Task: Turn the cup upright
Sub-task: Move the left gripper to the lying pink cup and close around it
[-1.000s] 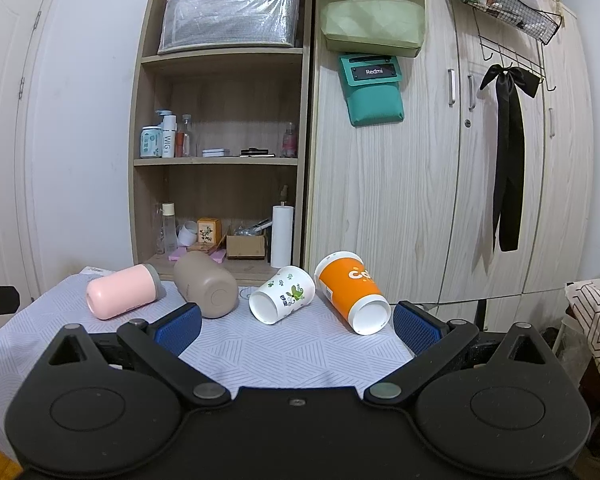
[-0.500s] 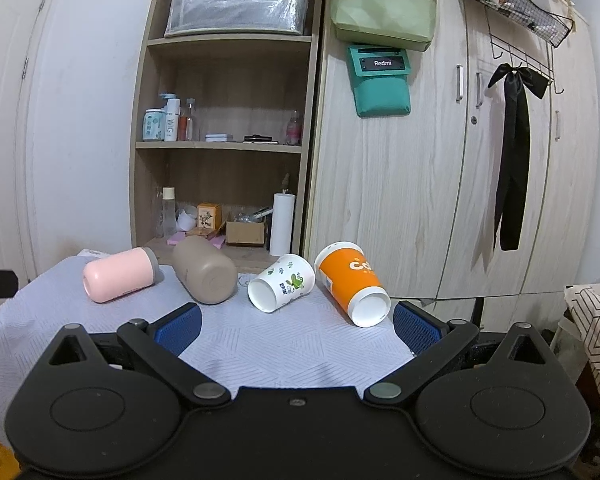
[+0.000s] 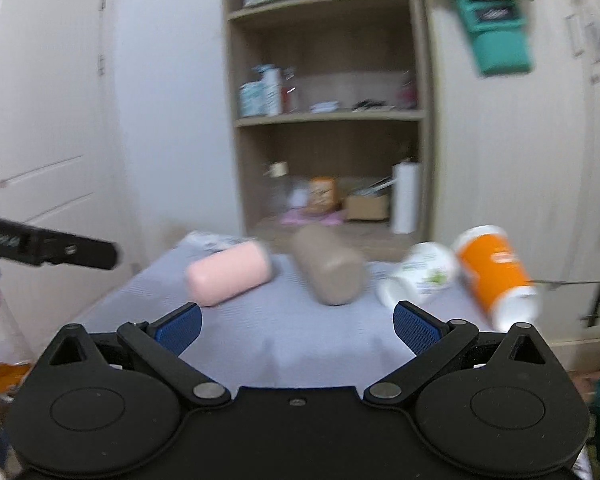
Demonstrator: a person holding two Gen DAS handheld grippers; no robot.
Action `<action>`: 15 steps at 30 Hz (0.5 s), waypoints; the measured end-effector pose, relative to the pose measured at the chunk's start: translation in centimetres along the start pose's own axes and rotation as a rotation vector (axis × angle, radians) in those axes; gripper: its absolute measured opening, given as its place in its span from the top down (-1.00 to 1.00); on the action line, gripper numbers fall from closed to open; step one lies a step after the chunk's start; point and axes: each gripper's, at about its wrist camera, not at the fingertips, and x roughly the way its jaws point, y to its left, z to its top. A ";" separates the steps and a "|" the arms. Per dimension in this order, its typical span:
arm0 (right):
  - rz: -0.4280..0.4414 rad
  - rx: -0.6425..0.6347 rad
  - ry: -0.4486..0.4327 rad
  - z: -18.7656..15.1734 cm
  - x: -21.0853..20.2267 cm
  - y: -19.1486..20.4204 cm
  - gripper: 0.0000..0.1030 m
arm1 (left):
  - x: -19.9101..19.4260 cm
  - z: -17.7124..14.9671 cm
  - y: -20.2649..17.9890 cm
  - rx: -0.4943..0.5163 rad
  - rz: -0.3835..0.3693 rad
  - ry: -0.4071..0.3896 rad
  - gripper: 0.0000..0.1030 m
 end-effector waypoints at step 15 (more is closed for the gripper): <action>0.196 0.139 0.253 0.9 12.8 2.4 -1.00 | 12.5 3.9 4.4 0.151 -0.059 0.218 -0.93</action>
